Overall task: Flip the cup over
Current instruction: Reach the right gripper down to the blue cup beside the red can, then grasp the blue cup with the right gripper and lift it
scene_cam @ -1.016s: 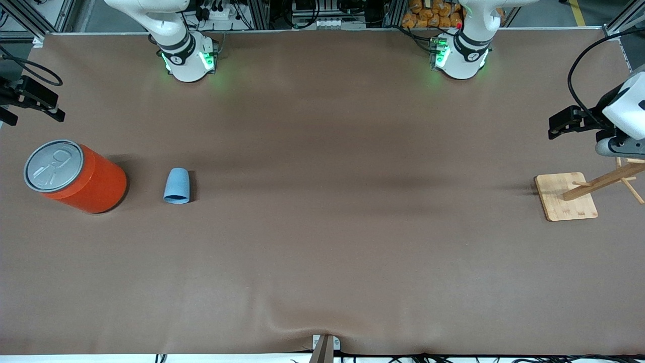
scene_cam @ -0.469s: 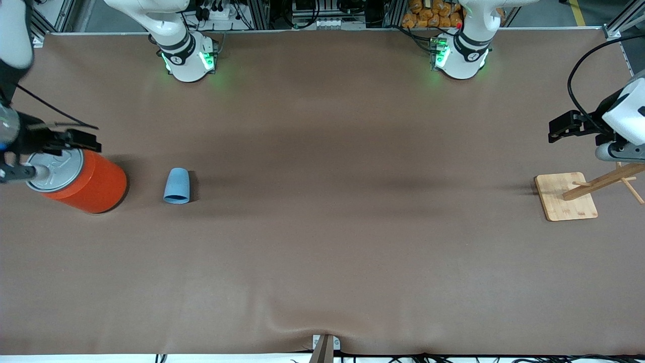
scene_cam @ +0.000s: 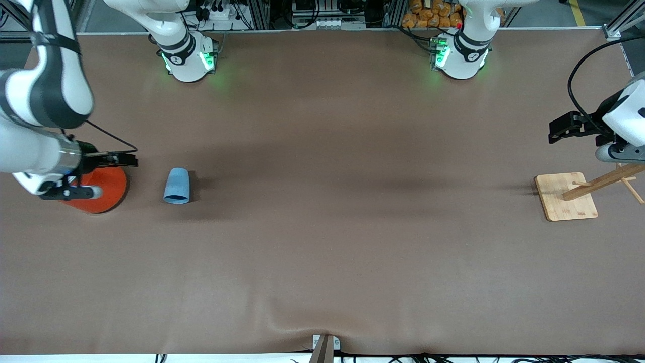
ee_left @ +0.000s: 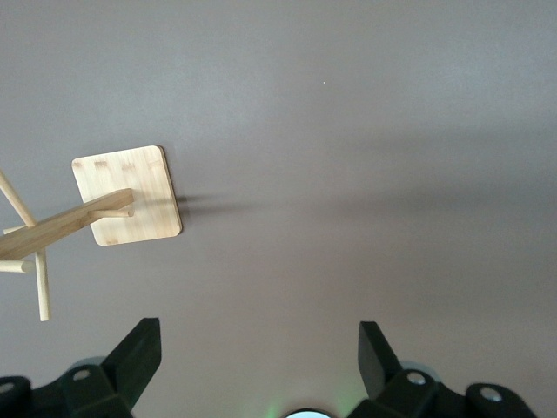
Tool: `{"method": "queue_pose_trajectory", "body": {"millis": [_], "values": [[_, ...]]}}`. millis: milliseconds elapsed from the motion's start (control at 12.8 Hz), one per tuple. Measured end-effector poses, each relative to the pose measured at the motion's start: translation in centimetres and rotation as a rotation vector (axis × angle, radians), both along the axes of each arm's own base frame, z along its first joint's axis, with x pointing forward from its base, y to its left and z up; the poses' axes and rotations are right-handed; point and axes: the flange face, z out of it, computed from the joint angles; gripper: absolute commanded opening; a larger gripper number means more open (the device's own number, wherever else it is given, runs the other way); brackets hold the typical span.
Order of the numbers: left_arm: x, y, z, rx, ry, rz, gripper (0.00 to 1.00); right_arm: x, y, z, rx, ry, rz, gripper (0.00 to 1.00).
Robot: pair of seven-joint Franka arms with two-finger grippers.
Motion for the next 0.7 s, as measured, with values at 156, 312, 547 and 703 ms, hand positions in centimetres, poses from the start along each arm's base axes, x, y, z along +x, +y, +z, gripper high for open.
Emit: {"method": "queue_pose_trajectory", "body": {"millis": [156,312,547,703], "values": [[0.0,0.0,-0.1,0.000,0.002,0.000,1.00,-1.4,0.5,-4.2,-0.005,-0.044,-0.004,1.00],[0.1,0.0,-0.2,0.000,0.004,0.000,1.00,-3.1,1.3,-8.6,-0.010,-0.106,0.003,1.00],[0.1,0.0,-0.3,0.000,0.005,0.000,1.00,-5.1,2.8,-12.6,-0.015,-0.166,0.021,1.00],[0.1,0.0,-0.3,0.000,0.005,0.000,1.00,-5.6,3.6,-14.1,-0.015,-0.187,0.035,1.00]]}}
